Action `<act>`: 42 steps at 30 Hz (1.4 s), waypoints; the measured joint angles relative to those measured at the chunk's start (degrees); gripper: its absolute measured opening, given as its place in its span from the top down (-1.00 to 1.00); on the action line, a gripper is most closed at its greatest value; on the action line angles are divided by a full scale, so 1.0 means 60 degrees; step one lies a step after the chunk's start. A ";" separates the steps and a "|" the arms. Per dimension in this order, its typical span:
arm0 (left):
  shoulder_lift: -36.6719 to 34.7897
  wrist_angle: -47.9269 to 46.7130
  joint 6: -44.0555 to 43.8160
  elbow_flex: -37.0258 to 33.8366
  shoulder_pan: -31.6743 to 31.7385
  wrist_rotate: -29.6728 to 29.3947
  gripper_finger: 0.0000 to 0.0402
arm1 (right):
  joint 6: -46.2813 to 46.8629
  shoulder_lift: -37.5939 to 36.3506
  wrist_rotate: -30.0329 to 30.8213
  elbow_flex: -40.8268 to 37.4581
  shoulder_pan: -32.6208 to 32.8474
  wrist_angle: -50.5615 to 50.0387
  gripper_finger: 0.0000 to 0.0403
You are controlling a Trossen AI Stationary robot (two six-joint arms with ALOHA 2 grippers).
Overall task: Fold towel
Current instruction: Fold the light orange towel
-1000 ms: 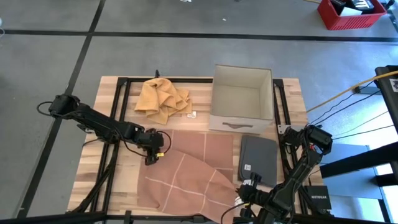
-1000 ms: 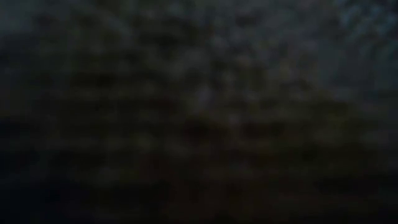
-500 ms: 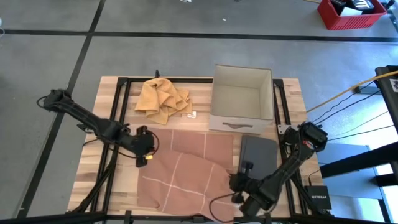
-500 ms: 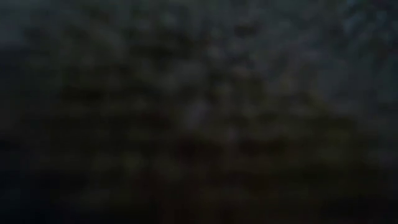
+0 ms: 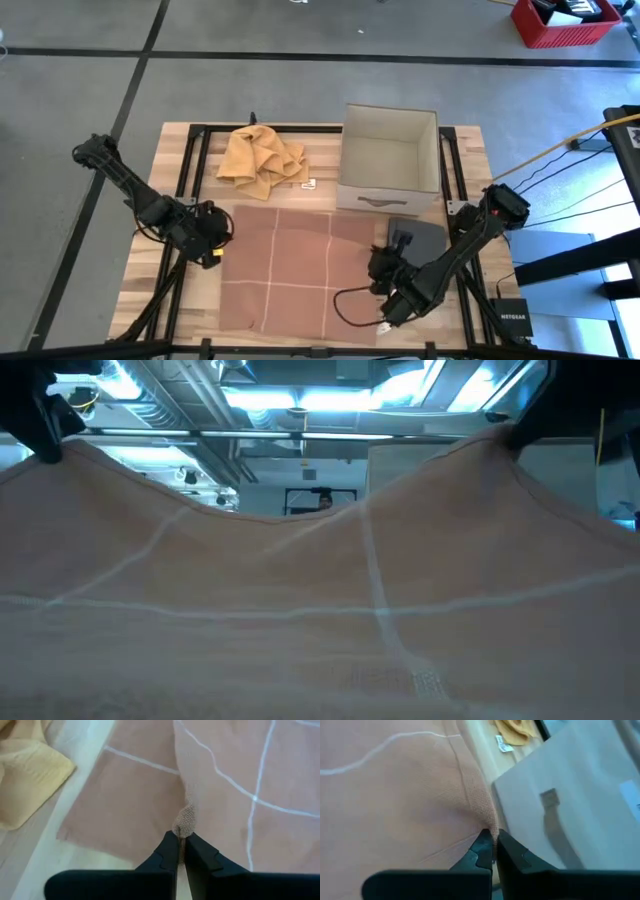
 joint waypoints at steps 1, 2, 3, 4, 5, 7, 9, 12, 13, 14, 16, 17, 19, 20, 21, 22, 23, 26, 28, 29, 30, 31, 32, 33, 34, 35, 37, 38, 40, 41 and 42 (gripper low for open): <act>0.0024 0.0027 -0.0079 -0.0067 -0.0037 -0.0066 0.94 | -0.0010 0.0010 -0.0047 -0.0069 0.0011 0.0243 0.95; 0.0054 0.0013 -0.0161 -0.0167 -0.0065 -0.0110 0.94 | -0.0006 0.0013 -0.0132 -0.0210 0.0016 0.0574 0.95; 0.0101 0.0012 -0.0285 -0.0292 -0.0075 -0.0182 0.94 | 0.0034 0.0024 -0.0233 -0.0400 0.0035 0.0951 0.95; 0.0170 0.0052 -0.0379 -0.0459 -0.0075 -0.0198 0.93 | 0.0081 0.0035 -0.0362 -0.0645 0.0046 0.1355 0.95; 0.0241 0.0136 -0.0488 -0.0647 -0.0087 -0.0189 0.93 | 0.0198 0.0044 -0.0475 -0.0907 0.0041 0.1846 0.95; 0.0382 0.0413 -0.0570 -0.1047 -0.0181 -0.0117 0.93 | 0.0420 0.0045 -0.0676 -0.1492 0.0039 0.2820 0.96; 0.0542 0.0834 -0.0576 -0.1395 -0.0278 -0.0017 0.93 | 0.0502 0.0045 -0.0921 -0.2097 0.0036 0.3798 0.97; 0.0758 0.1180 -0.0576 -0.1755 -0.0346 -0.0016 0.93 | 0.0602 0.0053 -0.1025 -0.2746 -0.0063 0.4616 0.97; 0.0818 0.1292 -0.0579 -0.1855 -0.0331 -0.0062 0.93 | 0.0756 0.0053 -0.1056 -0.2890 -0.0111 0.4666 0.96; 0.0886 0.1373 -0.0579 -0.1960 -0.0323 -0.0088 0.93 | 0.0908 0.0053 -0.1096 -0.3008 -0.0190 0.4635 0.96; 0.1018 0.1517 -0.0572 -0.2138 -0.0316 -0.0197 0.93 | 0.1202 0.0053 -0.1099 -0.3142 -0.0315 0.4372 0.95; 0.1094 0.1661 -0.0561 -0.2210 -0.0316 -0.0256 0.93 | 0.1326 0.0053 -0.1099 -0.3161 -0.0388 0.4191 0.95; 0.1206 0.1772 -0.0561 -0.2322 -0.0306 -0.0366 0.93 | 0.1499 0.0053 -0.1112 -0.3125 -0.0557 0.3725 0.96; 0.1260 0.1762 -0.0584 -0.2315 -0.0280 -0.0493 0.93 | 0.1505 0.0053 -0.1158 -0.3046 -0.0646 0.3382 0.97; 0.1276 0.1722 -0.0633 -0.2253 -0.0240 -0.0595 0.93 | 0.1500 0.0053 -0.1172 -0.2914 -0.0738 0.3024 0.97; 0.1260 0.1641 -0.0657 -0.2147 -0.0196 -0.0673 0.93 | 0.1499 0.0053 -0.1172 -0.2734 -0.0840 0.2628 0.97; 0.1226 0.1577 -0.0609 -0.2006 -0.0135 -0.0720 0.93 | 0.1499 0.0052 -0.1165 -0.2536 -0.0926 0.2225 0.97; 0.1088 0.1099 -0.0477 -0.1469 0.0029 -0.1173 0.93 | 0.1492 0.0049 -0.0972 -0.2051 -0.1196 0.1098 0.96; 0.0997 0.0592 -0.0463 -0.1258 0.0173 -0.1578 0.92 | 0.1453 0.0043 -0.0867 -0.1908 -0.1427 0.0765 0.95; 0.0979 0.0374 -0.0522 -0.1234 0.0246 -0.1770 0.92 | 0.1405 0.0042 -0.0890 -0.1919 -0.1559 0.0698 0.96; 0.0970 0.0106 -0.0608 -0.1237 0.0327 -0.1893 0.92 | 0.1287 0.0042 -0.0946 -0.1982 -0.1692 0.0714 0.96; 0.0970 -0.0126 -0.0701 -0.1276 0.0420 -0.1932 0.92 | 0.1229 0.0042 -0.1036 -0.2066 -0.1817 0.0757 0.96; 0.0970 -0.0248 -0.0729 -0.1336 0.0517 -0.1940 0.92 | 0.1210 0.0042 -0.1131 -0.2173 -0.1939 0.0823 0.96; 0.0970 -0.0257 -0.0757 -0.1409 0.0603 -0.1944 0.92 | 0.1209 0.0042 -0.1200 -0.2281 -0.2038 0.0909 0.96; 0.0970 -0.0242 -0.0783 -0.1489 0.0690 -0.1944 0.92 | 0.1204 0.0042 -0.1254 -0.2381 -0.2138 0.1028 0.96; 0.0970 -0.0250 -0.0783 -0.1561 0.0765 -0.1944 0.92 | 0.1204 0.0042 -0.1260 -0.2455 -0.2234 0.1088 0.96; 0.0970 -0.0078 -0.0699 -0.1731 0.0881 -0.1954 0.92 | 0.1202 0.0042 -0.1265 -0.2565 -0.2422 0.1166 0.96; 0.0970 0.0062 -0.0579 -0.1838 0.0925 -0.1952 0.92 | 0.1189 0.0042 -0.1270 -0.2626 -0.2497 0.1258 0.96; 0.0970 0.0274 -0.0470 -0.1999 0.0979 -0.1951 0.92 | 0.0998 0.0042 -0.1300 -0.2750 -0.2634 0.1466 0.96; 0.0970 0.0366 -0.0397 -0.2052 0.1006 -0.1951 0.92 | 0.0919 0.0042 -0.1367 -0.2786 -0.2689 0.1554 0.96; 0.0970 0.0493 -0.0296 -0.2115 0.1029 -0.1947 0.92 | 0.0802 0.0042 -0.1423 -0.2830 -0.2730 0.1645 0.96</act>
